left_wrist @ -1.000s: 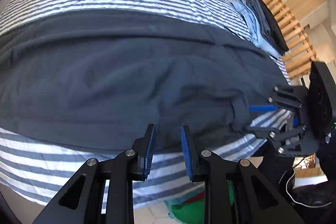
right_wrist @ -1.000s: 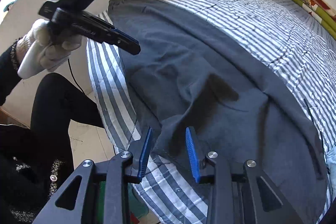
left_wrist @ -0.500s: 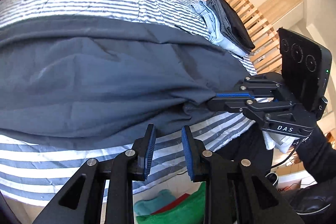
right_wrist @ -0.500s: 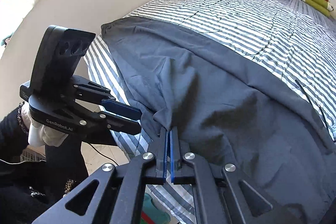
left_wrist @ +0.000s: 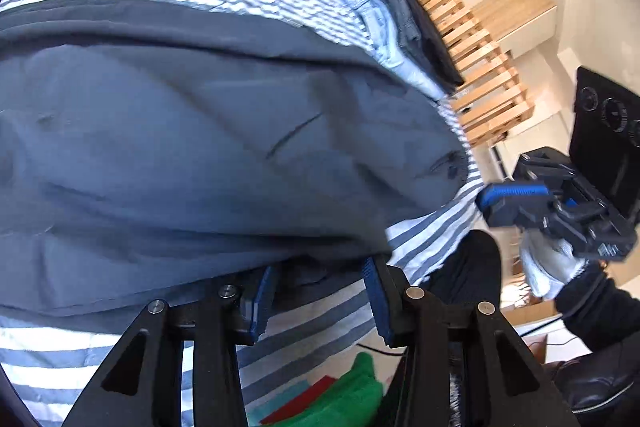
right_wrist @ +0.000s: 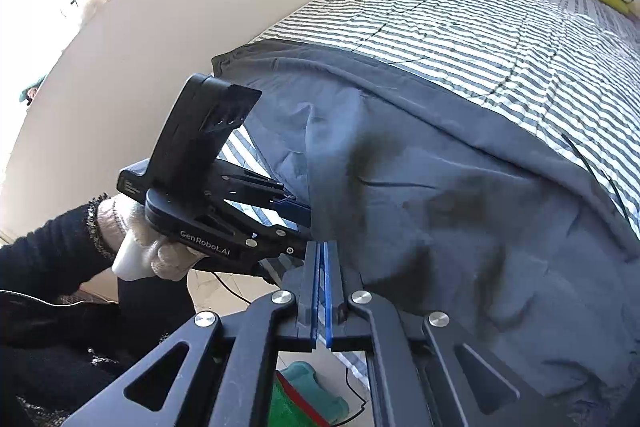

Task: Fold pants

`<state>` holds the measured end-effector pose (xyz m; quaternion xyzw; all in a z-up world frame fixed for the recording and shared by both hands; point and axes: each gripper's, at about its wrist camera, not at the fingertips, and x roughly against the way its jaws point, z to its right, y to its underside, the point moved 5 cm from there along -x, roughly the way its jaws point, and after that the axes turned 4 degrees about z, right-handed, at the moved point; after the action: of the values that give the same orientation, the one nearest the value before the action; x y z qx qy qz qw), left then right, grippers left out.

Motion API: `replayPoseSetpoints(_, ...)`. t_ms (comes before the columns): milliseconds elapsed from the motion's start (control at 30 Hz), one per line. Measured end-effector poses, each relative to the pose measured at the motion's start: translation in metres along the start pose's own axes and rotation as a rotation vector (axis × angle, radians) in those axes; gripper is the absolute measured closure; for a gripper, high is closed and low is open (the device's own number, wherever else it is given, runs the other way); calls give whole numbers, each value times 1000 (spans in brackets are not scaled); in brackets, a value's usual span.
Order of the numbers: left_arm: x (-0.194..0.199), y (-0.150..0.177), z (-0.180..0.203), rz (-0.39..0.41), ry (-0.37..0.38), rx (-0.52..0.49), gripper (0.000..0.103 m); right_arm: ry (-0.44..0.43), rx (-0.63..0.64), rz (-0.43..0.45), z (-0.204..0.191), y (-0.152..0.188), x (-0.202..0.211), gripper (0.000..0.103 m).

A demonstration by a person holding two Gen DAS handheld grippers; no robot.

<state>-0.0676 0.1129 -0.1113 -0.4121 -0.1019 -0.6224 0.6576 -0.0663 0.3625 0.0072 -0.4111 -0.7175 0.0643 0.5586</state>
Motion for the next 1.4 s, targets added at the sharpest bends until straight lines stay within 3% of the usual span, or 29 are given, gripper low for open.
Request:
replayPoseSetpoints(67,-6,-4,4,19,53,15,35,52,-33,47,18,5,27,98)
replayPoseSetpoints(133,-15,-4,5,28,51,13,37,161,-90,90,47,13,54,98)
replayPoseSetpoints(167,-22,-3,6,15,35,-7,62,214,-127,107,66,19,68,98)
replayPoseSetpoints(233,-34,2,10,-40,-41,-60,97,301,-228,109,102,35,87,98)
replayPoseSetpoints(300,-33,10,8,-70,-67,-68,97,361,-293,88,131,52,95,96)
replayPoseSetpoints(433,-14,21,6,-87,-8,-28,97,504,-291,-13,174,81,84,96)
replayPoseSetpoints(533,-8,32,4,-132,-34,-47,100,593,-281,-109,202,98,65,102)
replayPoseSetpoints(600,-10,40,3,-164,-72,-76,98,607,-266,-126,208,98,61,102)
replayPoseSetpoints(667,-4,43,-3,-179,-98,-58,86,601,-247,-121,201,88,64,98)
replayPoseSetpoints(767,25,48,-8,-176,-91,-33,76,585,-170,-78,177,64,73,98)
replayPoseSetpoints(833,50,51,-13,-178,-100,-39,76,539,-125,-32,157,42,78,96)
replayPoseSetpoints(933,90,35,-20,-120,-138,-31,76,432,-72,30,129,-1,65,88)
replayPoseSetpoints(1000,115,13,-35,-71,-178,-19,76,374,-40,29,119,-24,40,88)
replayPoseSetpoints(1067,141,-16,-57,-2,-270,-31,76,319,-3,5,108,-44,9,88)
replayPoseSetpoints(1233,183,-105,-135,84,-488,-19,75,335,147,-13,95,-87,-46,88)
replayPoseSetpoints(1300,183,-139,-162,90,-585,-30,66,331,179,-32,100,-100,-60,88)
replayPoseSetpoints(1400,181,-171,-193,50,-639,-99,55,294,234,-70,106,-119,-78,88)
